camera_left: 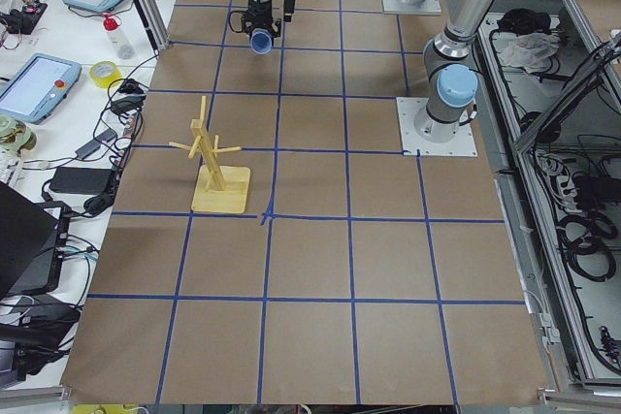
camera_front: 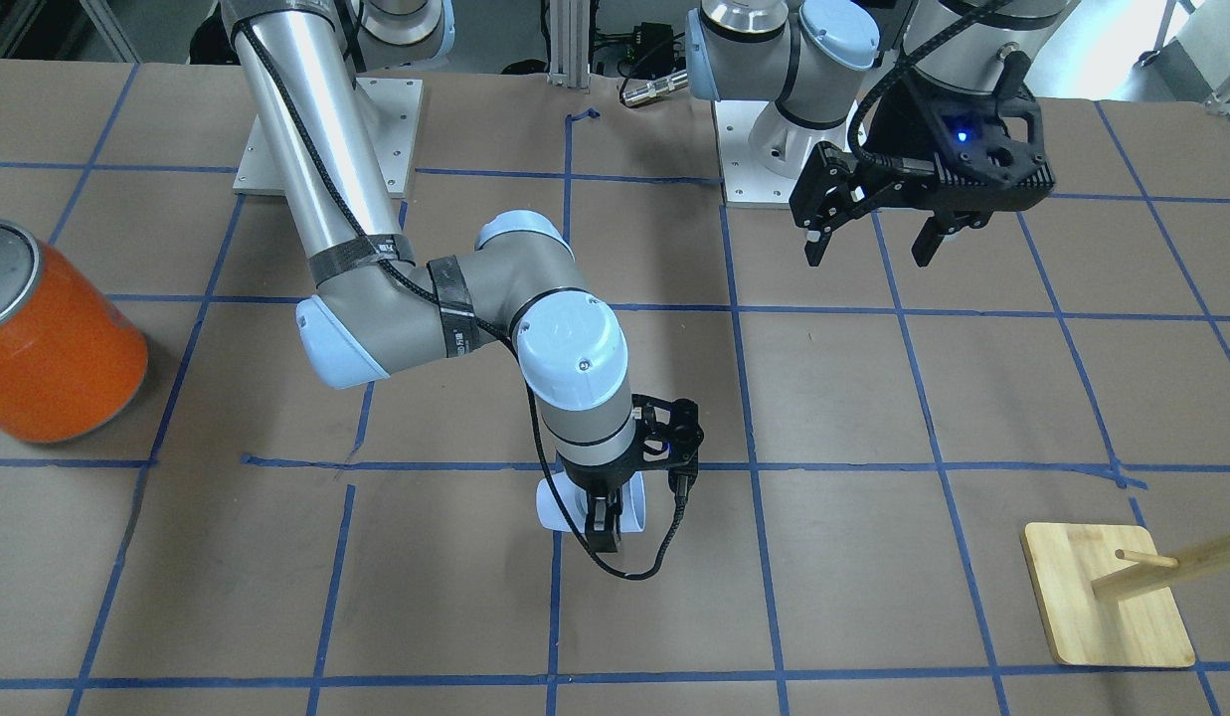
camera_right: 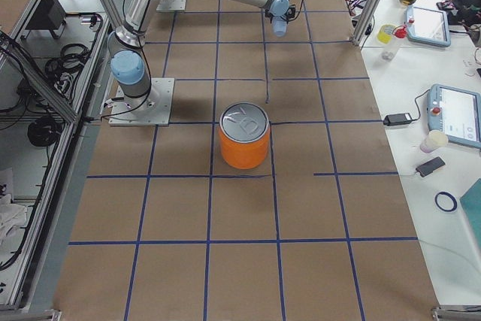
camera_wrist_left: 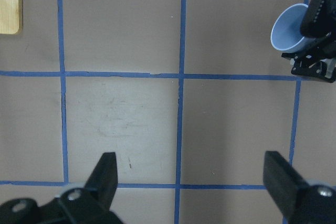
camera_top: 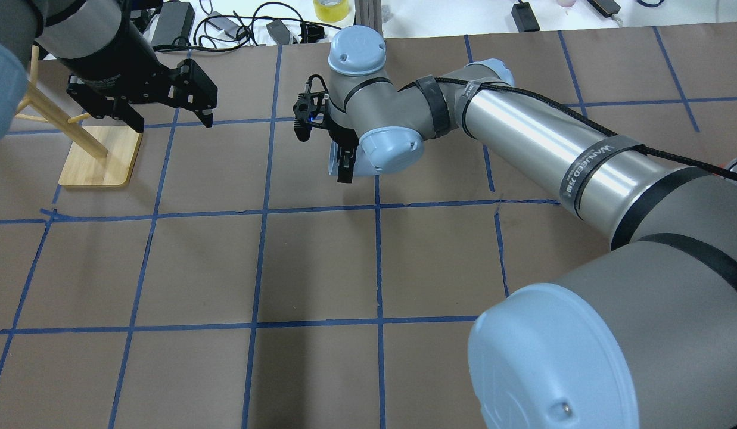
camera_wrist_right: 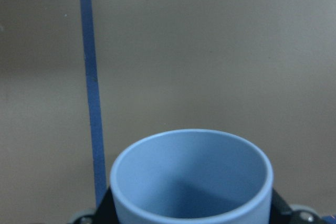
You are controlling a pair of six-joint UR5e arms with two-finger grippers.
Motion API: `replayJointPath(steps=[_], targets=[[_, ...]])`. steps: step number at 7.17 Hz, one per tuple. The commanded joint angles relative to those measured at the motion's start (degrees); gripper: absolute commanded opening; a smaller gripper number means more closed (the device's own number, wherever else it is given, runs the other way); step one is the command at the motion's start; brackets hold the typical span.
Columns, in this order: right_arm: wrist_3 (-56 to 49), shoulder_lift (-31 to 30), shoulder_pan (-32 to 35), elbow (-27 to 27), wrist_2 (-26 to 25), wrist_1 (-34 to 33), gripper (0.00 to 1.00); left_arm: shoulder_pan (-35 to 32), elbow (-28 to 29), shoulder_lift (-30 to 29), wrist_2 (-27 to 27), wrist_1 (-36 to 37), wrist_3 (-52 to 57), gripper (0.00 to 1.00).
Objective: Flip cup
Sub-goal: 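Lift the cup with the right gripper and carry it toward the left gripper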
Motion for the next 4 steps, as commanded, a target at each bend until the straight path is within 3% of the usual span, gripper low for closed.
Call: replayJointPath(steps=[1,2,3,4], targets=[[-2.96,0.5,1.33,1.5,-1.26,0.06,0.6,0.0,0.0,0.01,-0.06,0.05,0.0,1.0],[-2.78,0.94,1.42,1.5,-1.61,-0.02,0.63,0.0,0.0,0.01,0.02,0.05,0.0,1.0],[-2.09,1.9,1.77,1.5,-0.83,-0.02,0.75,0.0,-0.09,0.09,0.02,0.05,0.0,1.0],[-2.08,2.26,2.3,1.67,-1.52,-0.02,0.76,0.0,-0.09,0.1,0.02,-0.04,0.0,1.0]])
